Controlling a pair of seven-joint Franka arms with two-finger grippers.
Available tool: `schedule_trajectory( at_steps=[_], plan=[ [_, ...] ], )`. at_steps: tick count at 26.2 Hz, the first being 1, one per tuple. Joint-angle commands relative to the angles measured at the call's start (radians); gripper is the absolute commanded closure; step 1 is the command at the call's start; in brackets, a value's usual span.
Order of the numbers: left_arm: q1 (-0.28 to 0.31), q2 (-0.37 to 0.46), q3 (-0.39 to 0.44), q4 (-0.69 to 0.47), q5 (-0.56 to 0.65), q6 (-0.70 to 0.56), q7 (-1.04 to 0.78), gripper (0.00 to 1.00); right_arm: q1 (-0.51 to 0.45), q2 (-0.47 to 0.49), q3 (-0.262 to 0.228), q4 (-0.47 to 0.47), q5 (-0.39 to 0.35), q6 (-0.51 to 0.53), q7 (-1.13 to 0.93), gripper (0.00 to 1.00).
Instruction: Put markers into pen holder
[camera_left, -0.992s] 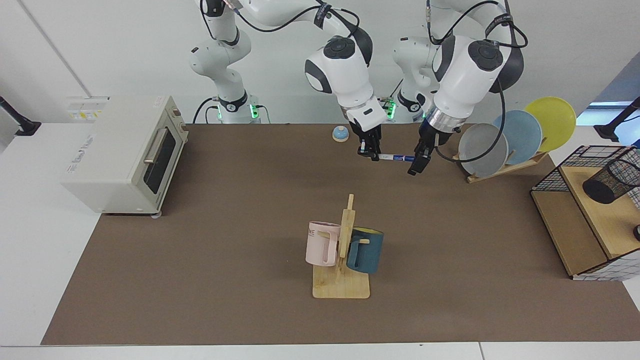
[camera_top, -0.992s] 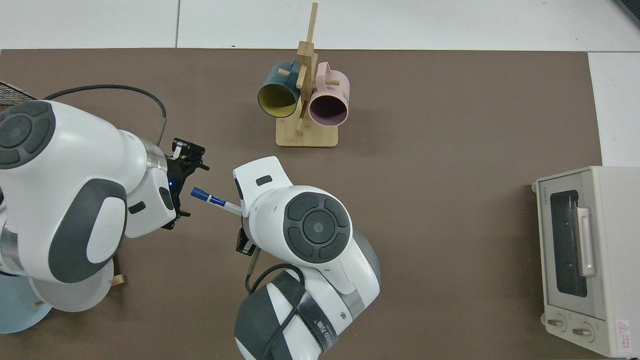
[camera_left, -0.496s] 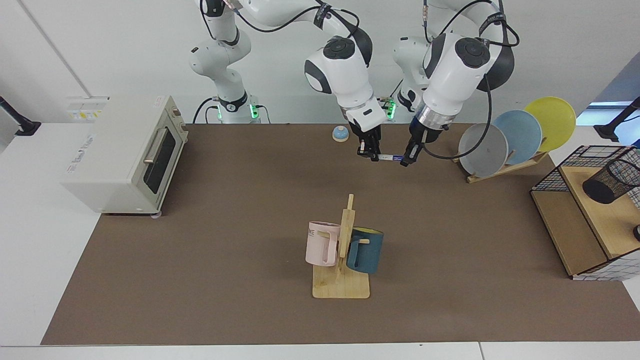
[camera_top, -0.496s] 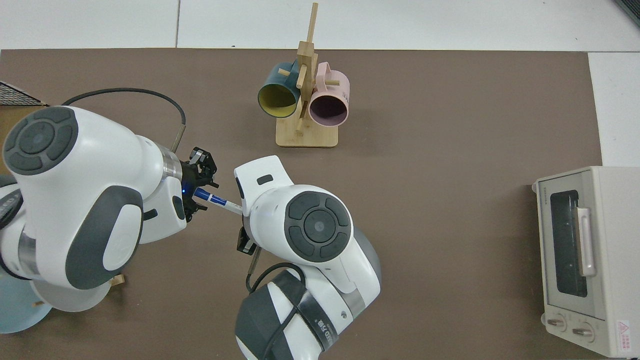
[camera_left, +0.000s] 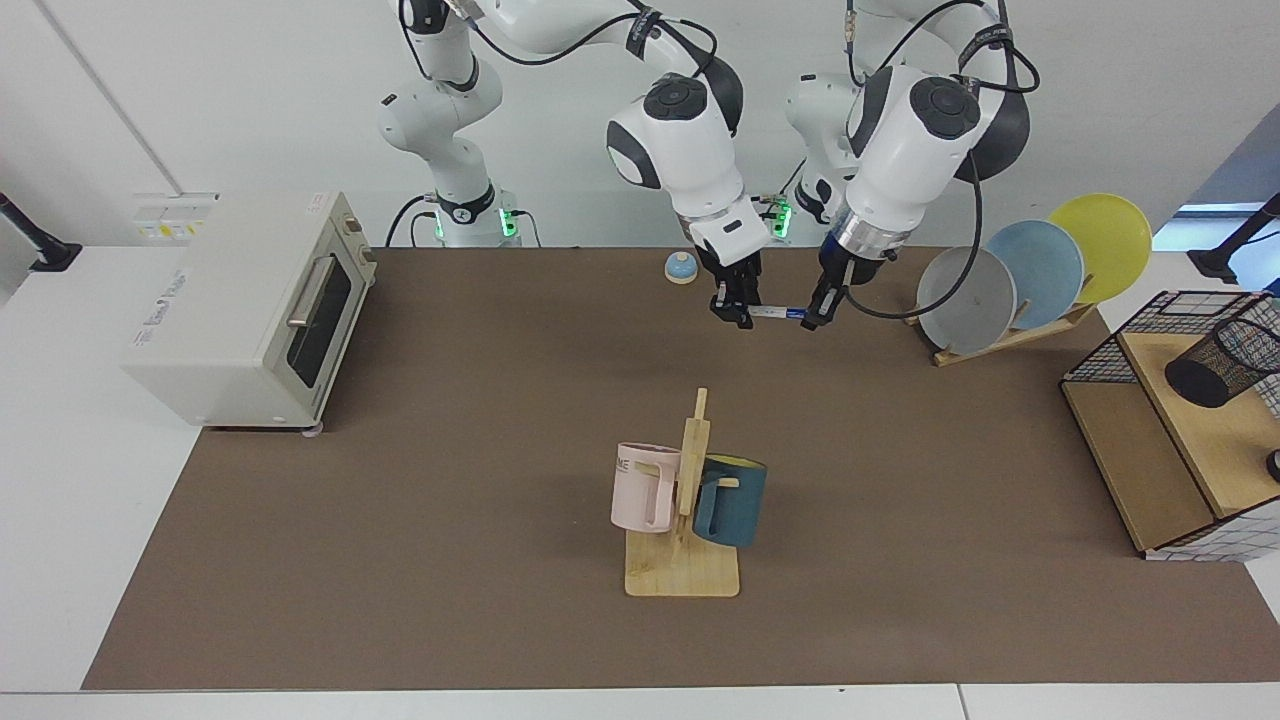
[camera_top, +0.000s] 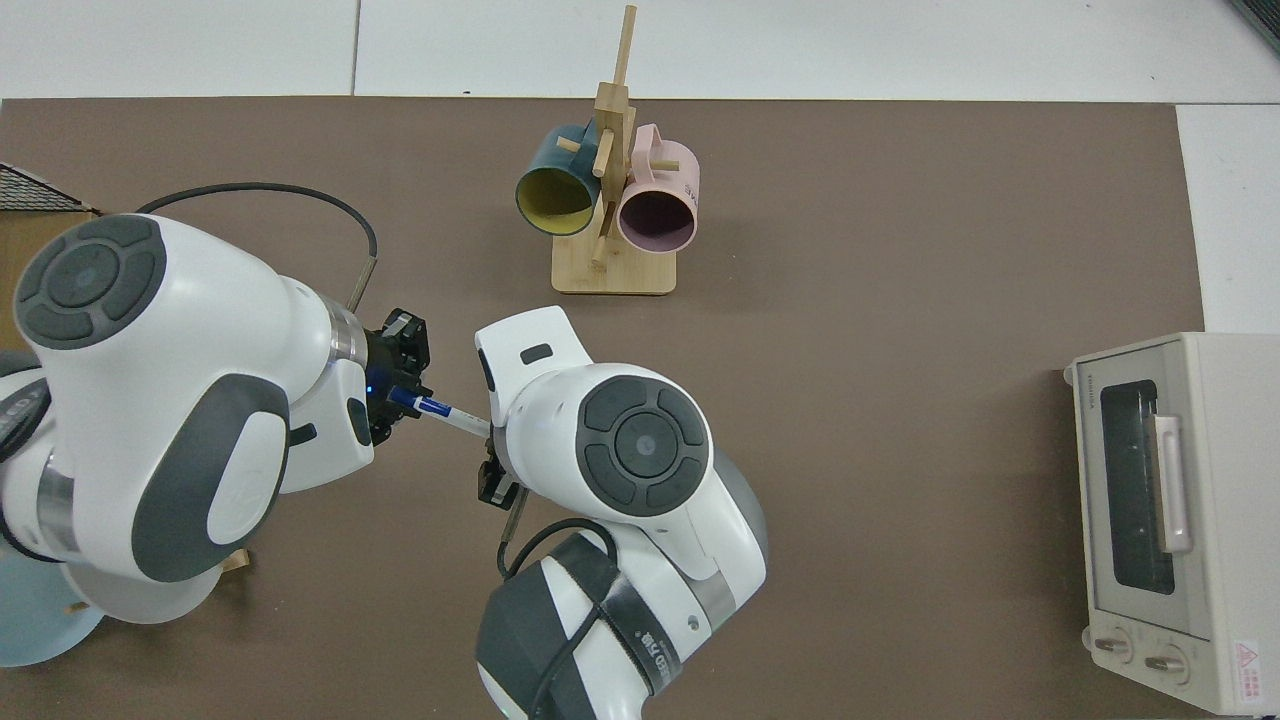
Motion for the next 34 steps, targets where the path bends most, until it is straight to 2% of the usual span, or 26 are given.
schedule_trajectory(
  at_steps=[1, 5, 13, 20, 25, 28, 34],
  plan=[
    [0.004, -0.031, 0.022, -0.024, 0.091, -0.057, -0.039, 1.0, -0.026, -0.017, 0.003, 0.006, -0.011, -0.034, 0.014, 0.0],
    [0.002, -0.031, 0.09, -0.026, 0.119, -0.073, -0.05, 1.0, -0.071, -0.049, 0.003, -0.01, -0.011, -0.103, -0.027, 0.0],
    [0.002, -0.024, 0.231, -0.012, 0.25, -0.07, -0.136, 1.0, -0.303, -0.135, -0.008, -0.01, -0.028, -0.385, -0.298, 0.0],
    [0.008, 0.012, 0.323, 0.054, 0.456, -0.056, -0.197, 1.0, -0.484, -0.225, -0.011, -0.007, -0.152, -0.423, -0.309, 0.0],
    [0.008, 0.059, 0.384, 0.158, 0.57, -0.138, -0.193, 1.0, -0.564, -0.279, -0.017, -0.003, -0.246, -0.431, -0.277, 0.0],
    [0.008, 0.105, 0.386, 0.247, 0.686, -0.217, -0.166, 1.0, -0.613, -0.293, -0.017, -0.003, -0.25, -0.44, -0.163, 0.0],
    [0.022, 0.159, 0.416, 0.328, 0.832, -0.215, -0.163, 1.0, -0.647, -0.296, -0.014, 0.003, -0.247, -0.492, 0.087, 0.0]
  ],
)
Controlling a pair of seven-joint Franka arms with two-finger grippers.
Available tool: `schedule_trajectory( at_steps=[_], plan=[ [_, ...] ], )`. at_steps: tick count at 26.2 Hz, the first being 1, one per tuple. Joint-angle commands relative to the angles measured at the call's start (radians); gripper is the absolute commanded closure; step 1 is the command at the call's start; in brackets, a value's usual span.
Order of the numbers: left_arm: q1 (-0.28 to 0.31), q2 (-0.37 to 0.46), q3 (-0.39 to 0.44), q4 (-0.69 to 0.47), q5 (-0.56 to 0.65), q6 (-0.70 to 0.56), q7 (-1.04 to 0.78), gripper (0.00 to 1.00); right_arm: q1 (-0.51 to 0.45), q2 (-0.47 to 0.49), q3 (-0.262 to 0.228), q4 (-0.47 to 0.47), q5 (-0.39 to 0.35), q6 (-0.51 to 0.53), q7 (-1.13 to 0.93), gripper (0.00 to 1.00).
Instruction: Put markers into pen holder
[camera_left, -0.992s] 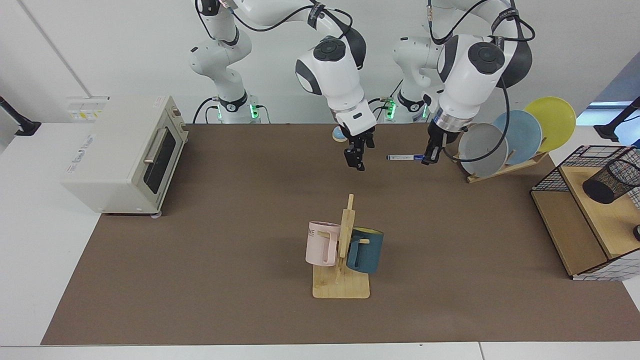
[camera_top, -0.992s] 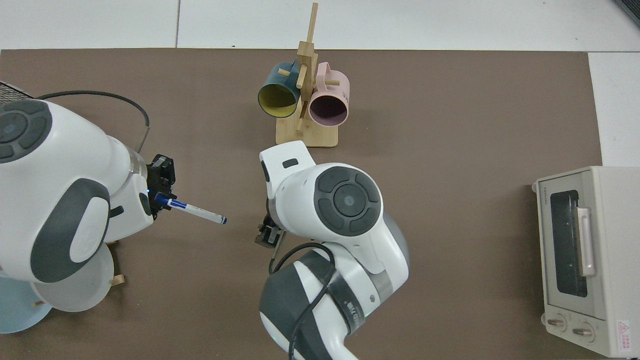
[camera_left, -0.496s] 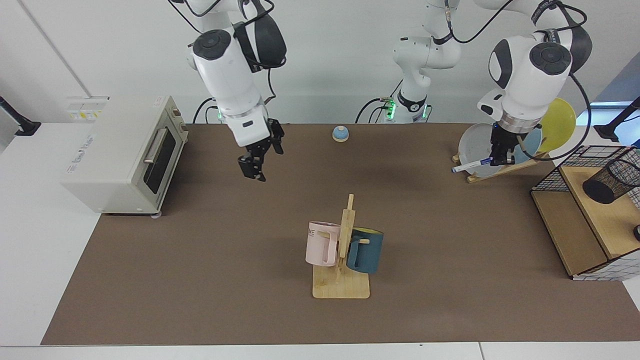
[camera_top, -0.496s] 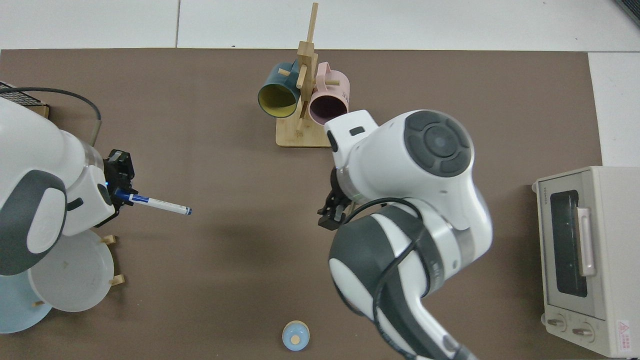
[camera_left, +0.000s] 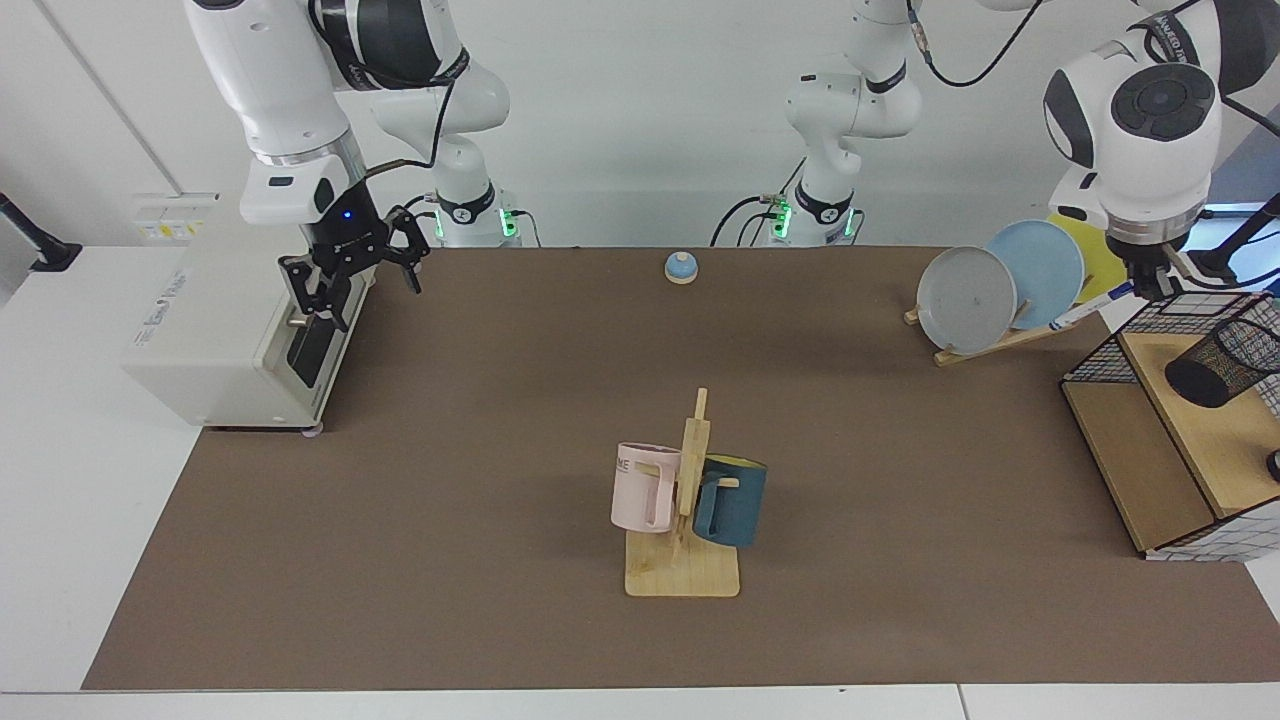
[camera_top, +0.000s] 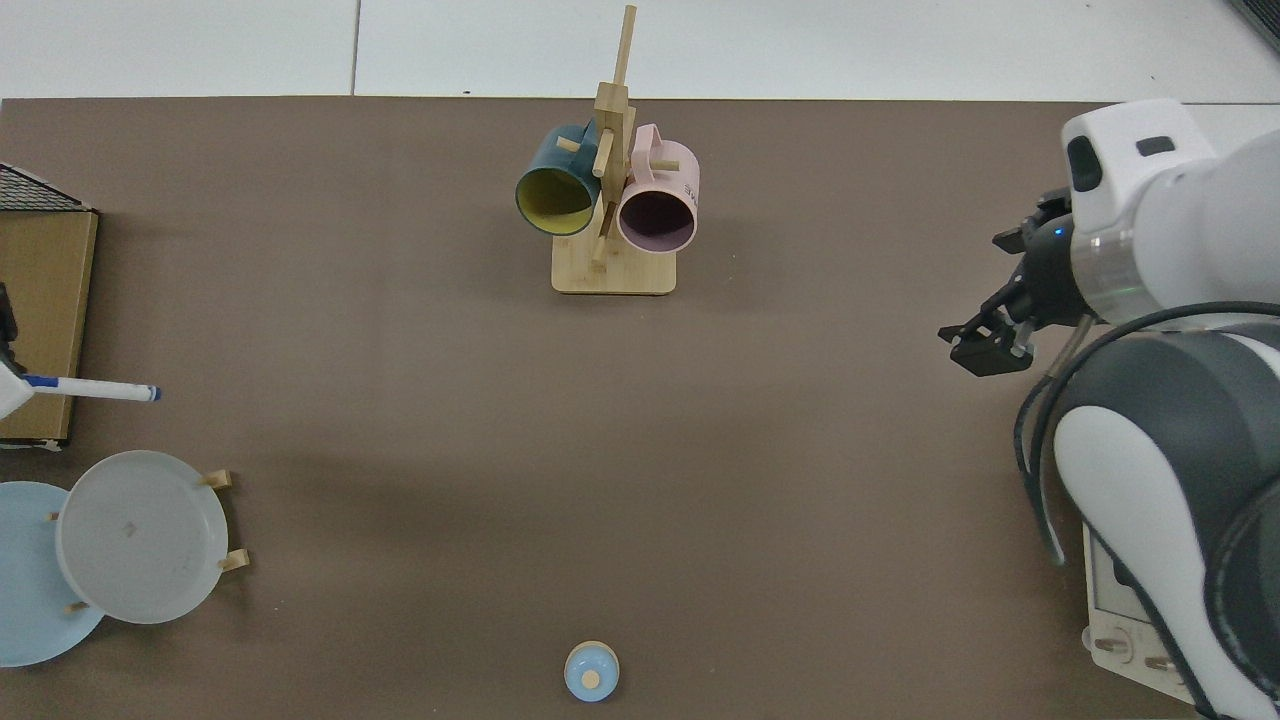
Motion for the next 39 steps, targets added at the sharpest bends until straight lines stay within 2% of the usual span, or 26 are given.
schedule_trajectory(
  at_steps=[1, 4, 8, 12, 13, 19, 22, 30, 39],
  plan=[
    [0.011, 0.085, 0.039, 0.12, 0.07, -0.031, 0.015, 1.0, -0.01, -0.004, 0.02, 0.002, -0.02, -0.062, 0.244, 0.0],
    [0.036, 0.114, 0.048, 0.164, 0.093, -0.014, 0.038, 1.0, -0.018, -0.017, 0.029, -0.004, -0.021, -0.074, 0.396, 0.0],
    [0.062, 0.165, 0.061, 0.243, 0.123, 0.006, 0.043, 1.0, -0.018, -0.015, 0.025, -0.009, -0.032, -0.073, 0.404, 0.0],
    [0.108, 0.195, 0.067, 0.292, 0.123, 0.038, 0.027, 1.0, -0.013, -0.004, 0.028, -0.007, -0.122, -0.073, 0.404, 0.0],
    [0.111, 0.198, 0.068, 0.295, 0.125, 0.054, 0.023, 1.0, -0.018, -0.004, 0.028, -0.007, -0.124, -0.078, 0.404, 0.0],
    [0.12, 0.247, 0.107, 0.359, 0.148, 0.143, 0.023, 1.0, -0.016, -0.009, 0.025, 0.002, -0.106, -0.177, 0.433, 0.0],
    [0.12, 0.247, 0.108, 0.359, 0.182, 0.166, 0.027, 1.0, -0.019, -0.018, 0.018, 0.0, -0.066, -0.206, 0.479, 0.0],
    [0.119, 0.255, 0.107, 0.346, 0.24, 0.161, 0.029, 1.0, -0.02, -0.053, 0.021, -0.035, -0.052, -0.243, 0.539, 0.0],
    [0.122, 0.347, 0.108, 0.341, 0.251, 0.183, 0.004, 1.0, -0.092, -0.055, 0.021, -0.046, -0.054, -0.237, 0.536, 0.0]
  ],
)
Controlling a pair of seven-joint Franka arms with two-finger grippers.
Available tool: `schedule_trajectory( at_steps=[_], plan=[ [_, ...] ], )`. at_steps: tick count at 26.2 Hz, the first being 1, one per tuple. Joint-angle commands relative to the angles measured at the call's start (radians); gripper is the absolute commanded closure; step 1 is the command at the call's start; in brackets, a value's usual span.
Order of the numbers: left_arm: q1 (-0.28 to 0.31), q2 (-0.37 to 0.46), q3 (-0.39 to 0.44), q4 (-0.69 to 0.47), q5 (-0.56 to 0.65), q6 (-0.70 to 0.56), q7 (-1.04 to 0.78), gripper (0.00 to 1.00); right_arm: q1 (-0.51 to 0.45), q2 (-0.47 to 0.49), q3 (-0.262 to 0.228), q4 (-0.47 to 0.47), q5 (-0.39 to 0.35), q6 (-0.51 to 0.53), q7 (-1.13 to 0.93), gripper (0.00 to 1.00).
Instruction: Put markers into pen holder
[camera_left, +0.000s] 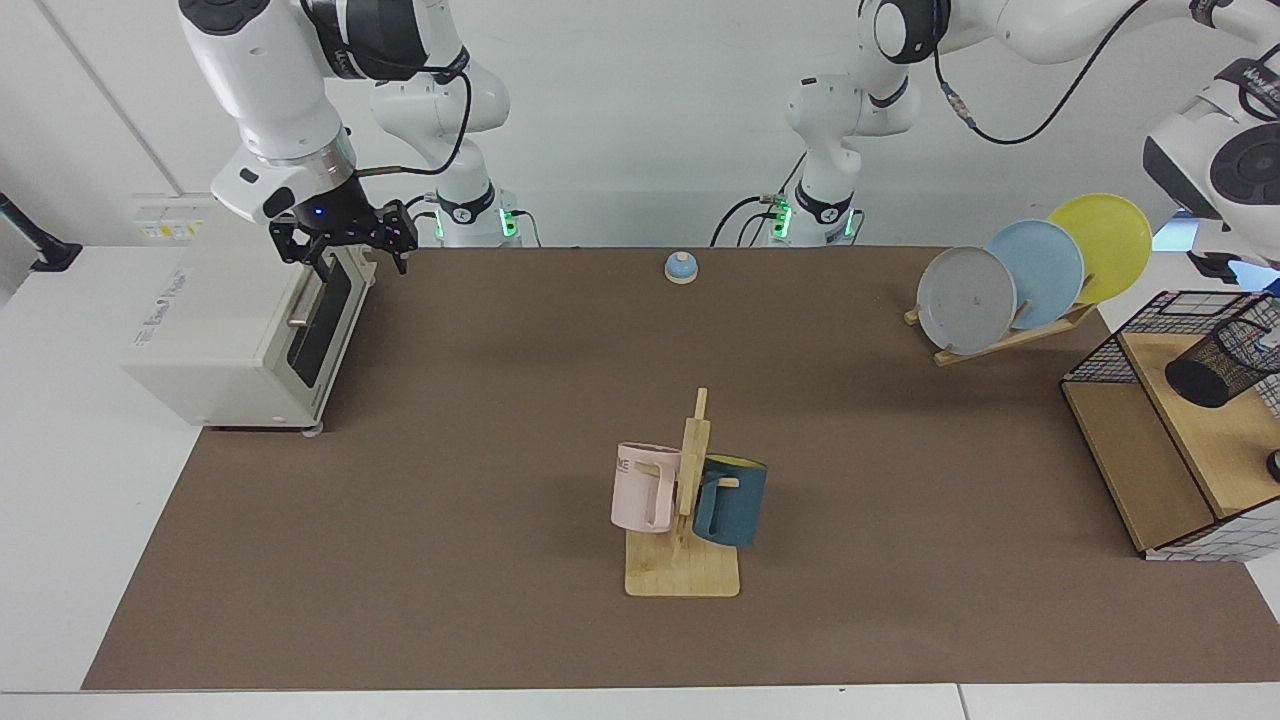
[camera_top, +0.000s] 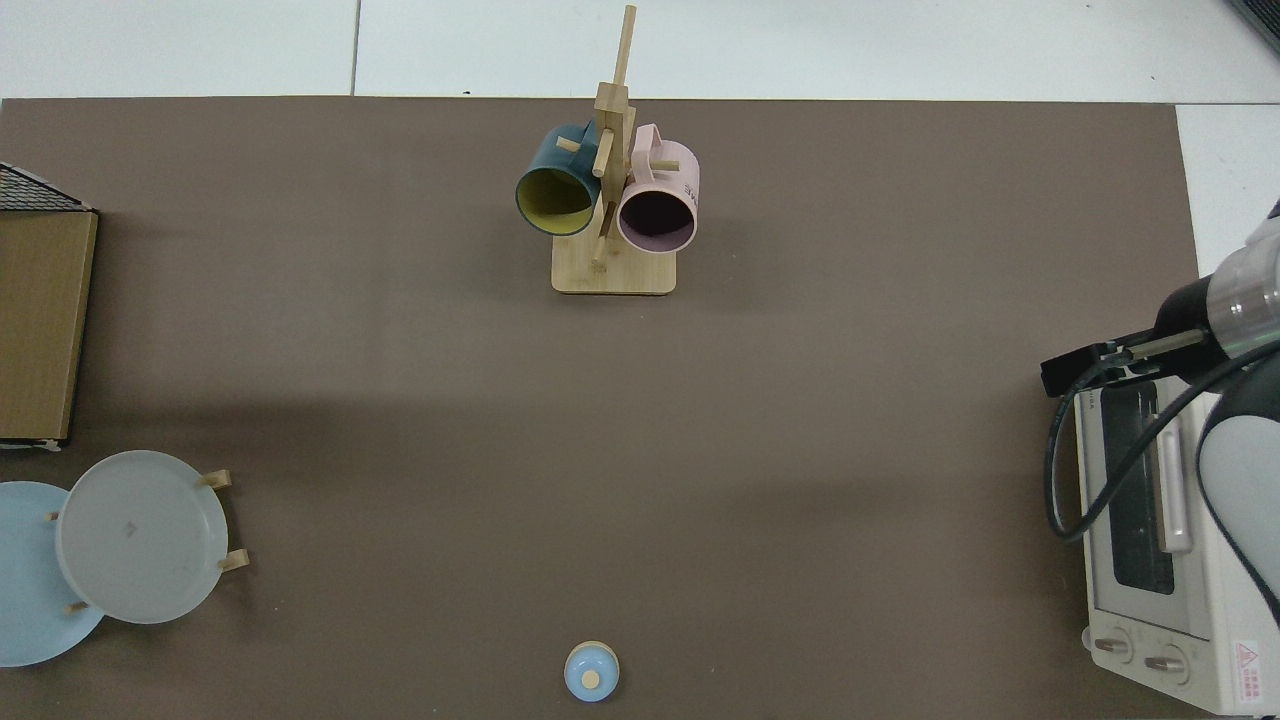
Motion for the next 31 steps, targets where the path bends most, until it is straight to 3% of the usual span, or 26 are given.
schedule_trajectory(
  at_steps=[1, 5, 6, 7, 8, 9, 19, 31],
  plan=[
    [0.004, 0.058, 0.009, 0.018, 0.023, 0.018, -0.019, 1.0, -0.049, -0.02, 0.011, -0.027, 0.021, 0.002, 0.013, 0.0],
    [0.005, 0.061, 0.009, 0.001, 0.023, 0.021, -0.049, 1.0, -0.033, -0.025, 0.016, -0.029, 0.019, -0.001, 0.015, 0.0],
    [0.005, 0.061, 0.007, 0.0, 0.022, 0.024, -0.051, 0.96, -0.035, -0.025, 0.017, -0.029, 0.021, 0.001, 0.013, 0.0],
    [0.005, 0.061, 0.007, -0.002, 0.02, 0.029, -0.052, 0.71, -0.036, -0.025, 0.017, -0.03, 0.022, 0.002, 0.012, 0.0],
    [0.005, 0.061, 0.009, -0.006, 0.015, 0.034, -0.054, 0.19, -0.036, -0.026, 0.017, -0.032, 0.022, 0.002, 0.013, 0.0],
    [0.005, 0.061, 0.009, -0.008, 0.012, 0.034, -0.063, 0.02, -0.036, -0.026, 0.016, -0.032, 0.021, 0.002, 0.015, 0.0],
    [-0.035, 0.059, -0.004, -0.003, 0.0, 0.014, -0.091, 0.0, -0.043, -0.02, 0.014, -0.029, 0.022, 0.008, 0.013, 0.0],
    [-0.058, 0.045, -0.093, -0.002, -0.299, -0.222, -0.35, 0.0, -0.044, -0.02, 0.014, -0.027, 0.022, 0.008, 0.013, 0.0]
  ],
)
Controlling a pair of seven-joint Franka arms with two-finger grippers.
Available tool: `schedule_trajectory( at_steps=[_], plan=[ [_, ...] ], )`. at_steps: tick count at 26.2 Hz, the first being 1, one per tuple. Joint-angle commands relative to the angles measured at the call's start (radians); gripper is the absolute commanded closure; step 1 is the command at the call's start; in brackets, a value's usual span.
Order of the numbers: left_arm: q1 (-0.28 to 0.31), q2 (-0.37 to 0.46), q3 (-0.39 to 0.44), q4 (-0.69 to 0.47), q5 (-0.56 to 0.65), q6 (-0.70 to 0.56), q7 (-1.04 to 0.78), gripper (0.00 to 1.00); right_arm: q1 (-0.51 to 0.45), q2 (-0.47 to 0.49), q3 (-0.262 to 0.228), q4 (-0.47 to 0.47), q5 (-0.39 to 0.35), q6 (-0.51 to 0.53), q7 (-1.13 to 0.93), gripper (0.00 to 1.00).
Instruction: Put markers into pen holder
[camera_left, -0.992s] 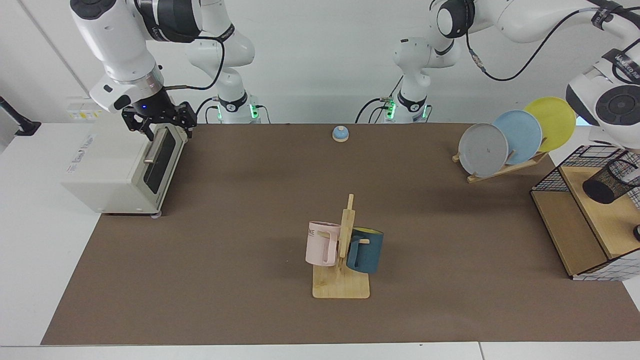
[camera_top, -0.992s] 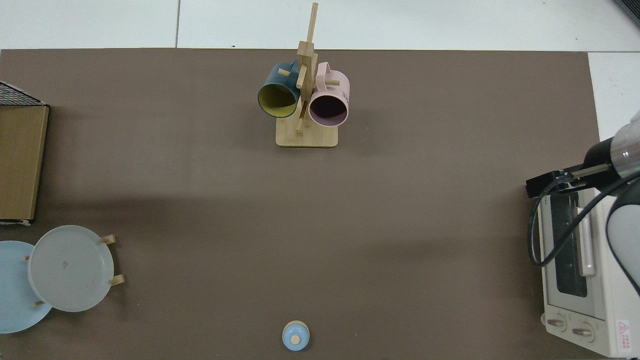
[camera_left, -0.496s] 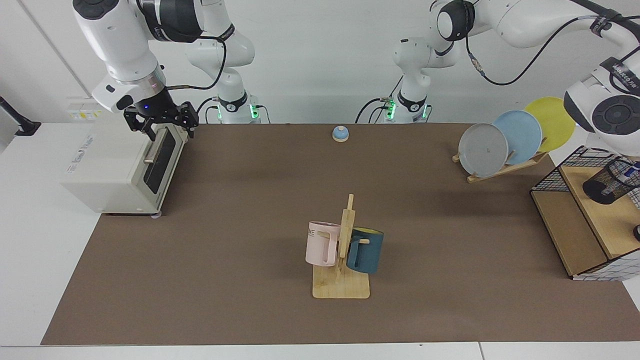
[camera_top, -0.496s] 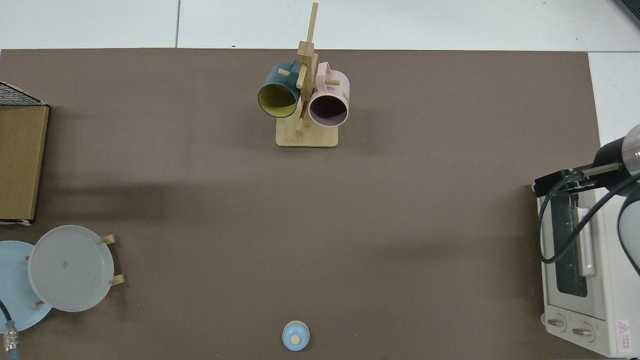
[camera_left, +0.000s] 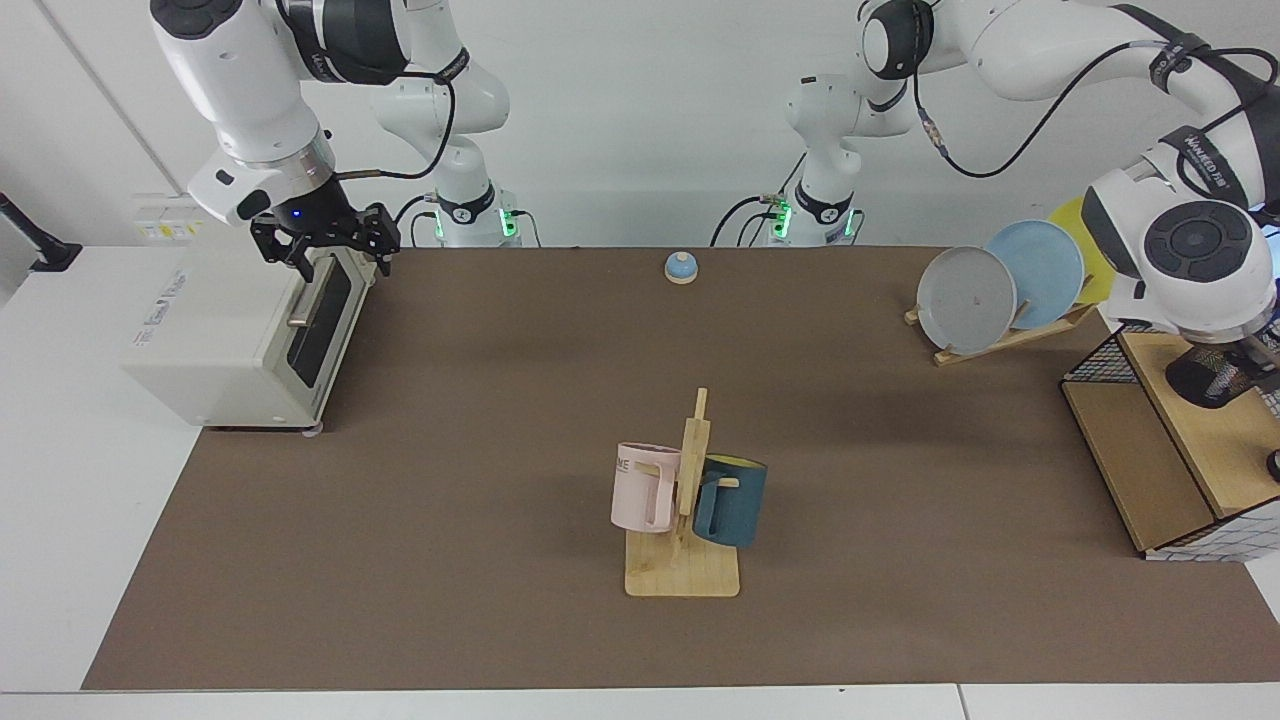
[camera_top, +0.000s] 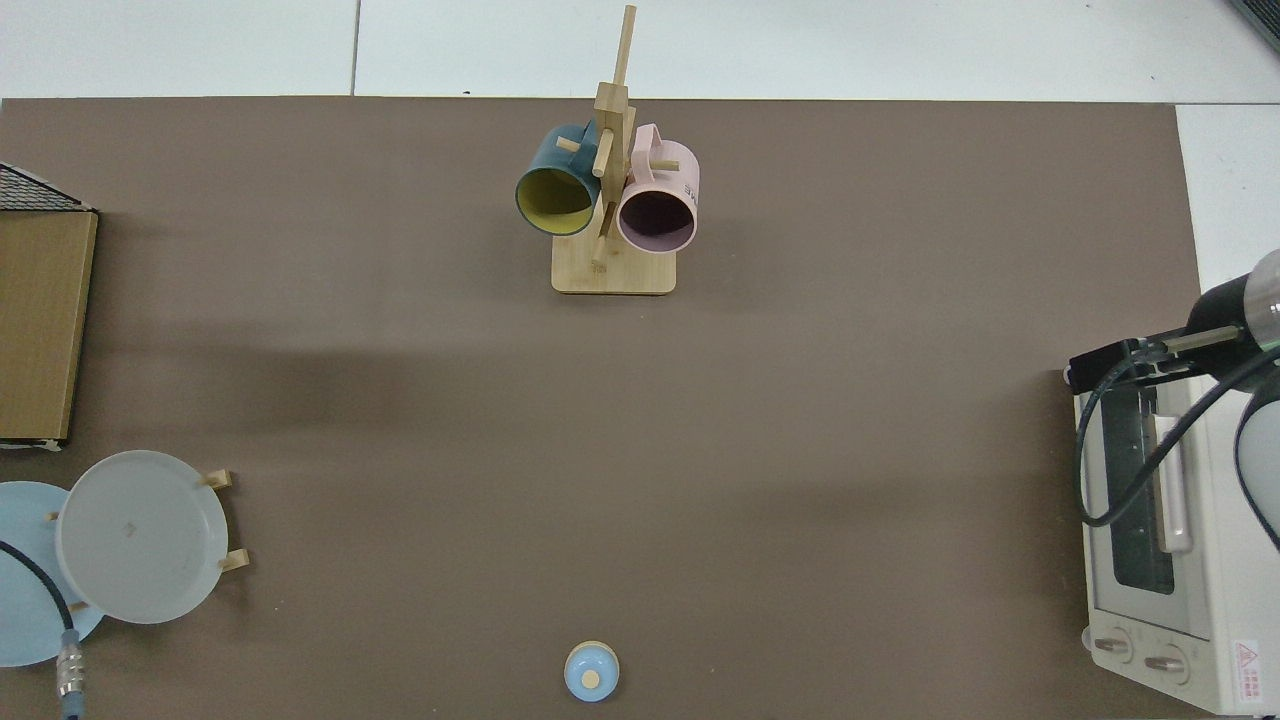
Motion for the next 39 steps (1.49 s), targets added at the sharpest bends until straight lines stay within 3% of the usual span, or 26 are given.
schedule_trajectory(
  at_steps=[1, 8, 14, 18, 27, 30, 39],
  plan=[
    [-0.009, -0.017, -0.018, -0.003, -0.159, -0.115, -0.153, 0.0, -0.012, -0.02, 0.004, -0.024, 0.02, 0.008, 0.013, 0.0],
    [-0.041, -0.079, -0.021, -0.12, -0.386, -0.181, -0.485, 0.0, -0.011, -0.02, 0.004, -0.024, 0.02, 0.008, 0.013, 0.0],
    [-0.07, -0.187, -0.041, -0.318, -0.54, -0.128, -0.674, 0.0, -0.011, -0.02, 0.004, -0.024, 0.02, 0.008, 0.013, 0.0],
    [-0.075, -0.227, -0.085, -0.392, -0.569, -0.075, -0.817, 0.0, -0.011, -0.02, 0.004, -0.024, 0.02, 0.008, 0.013, 0.0],
    [-0.079, -0.225, -0.1, -0.394, -0.707, 0.02, -1.11, 0.0, -0.011, -0.02, 0.004, -0.024, 0.02, 0.008, 0.013, 0.0],
    [-0.082, -0.225, -0.099, -0.365, -0.732, 0.06, -1.125, 0.0, -0.011, -0.02, 0.004, -0.024, 0.02, 0.008, 0.013, 0.0],
    [-0.081, -0.227, -0.099, -0.214, -0.769, 0.005, -1.132, 0.0, -0.011, -0.02, 0.004, -0.024, 0.02, 0.008, 0.013, 0.0]
  ],
)
